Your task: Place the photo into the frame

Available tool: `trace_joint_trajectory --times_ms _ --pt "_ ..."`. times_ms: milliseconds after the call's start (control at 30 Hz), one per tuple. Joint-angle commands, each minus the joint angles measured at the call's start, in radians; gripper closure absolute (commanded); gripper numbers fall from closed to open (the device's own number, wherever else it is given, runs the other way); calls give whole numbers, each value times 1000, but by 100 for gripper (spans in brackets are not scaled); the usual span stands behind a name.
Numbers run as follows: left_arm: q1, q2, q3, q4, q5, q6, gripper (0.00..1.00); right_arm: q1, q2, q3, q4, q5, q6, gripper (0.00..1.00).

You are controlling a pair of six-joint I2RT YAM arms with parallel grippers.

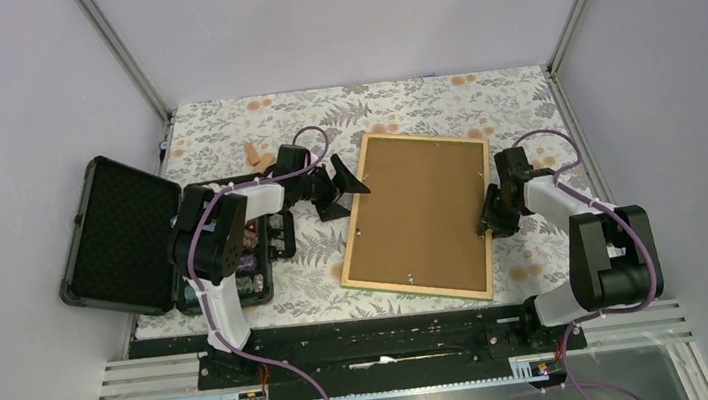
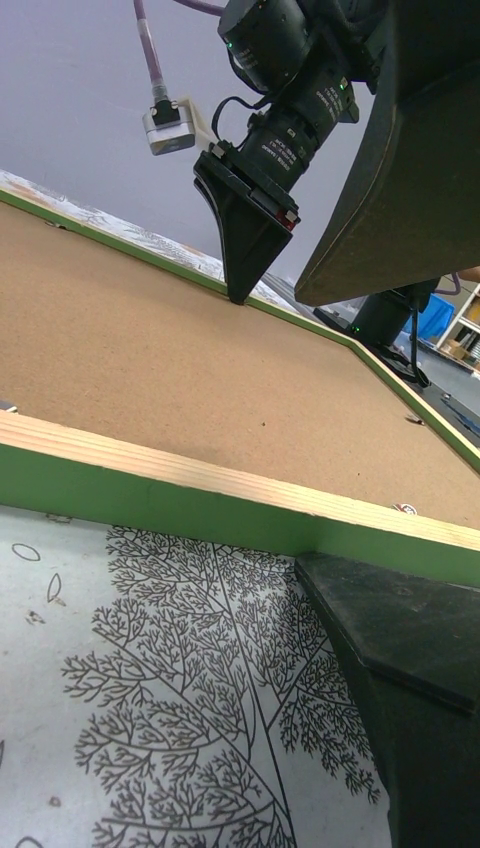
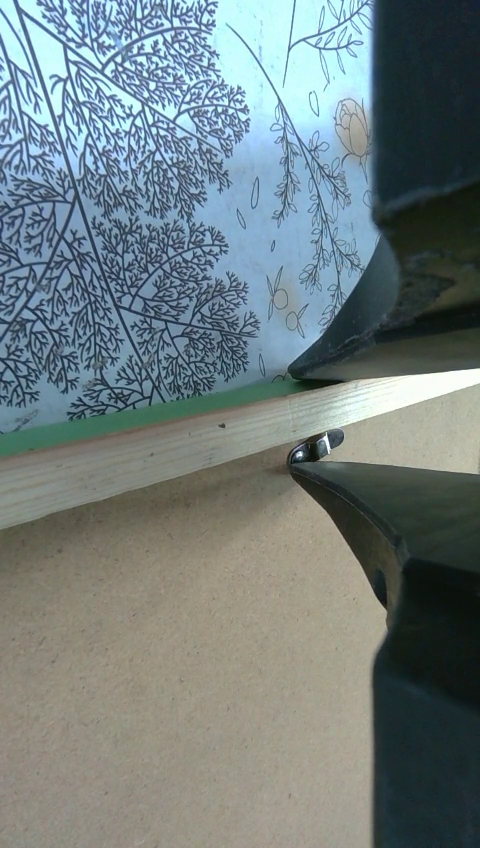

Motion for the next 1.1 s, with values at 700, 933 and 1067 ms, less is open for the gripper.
trace_joint_trajectory --times_ms 700,933,1067 --pt "10 -41 -36 101 73 -56 1 22 -47 14 -66 -27 -14 60" --pt "10 -40 -35 101 72 -57 1 22 -29 8 -53 -63 -15 62" --pt "10 -37 -36 101 71 -57 1 22 -19 2 -43 -58 -13 60"
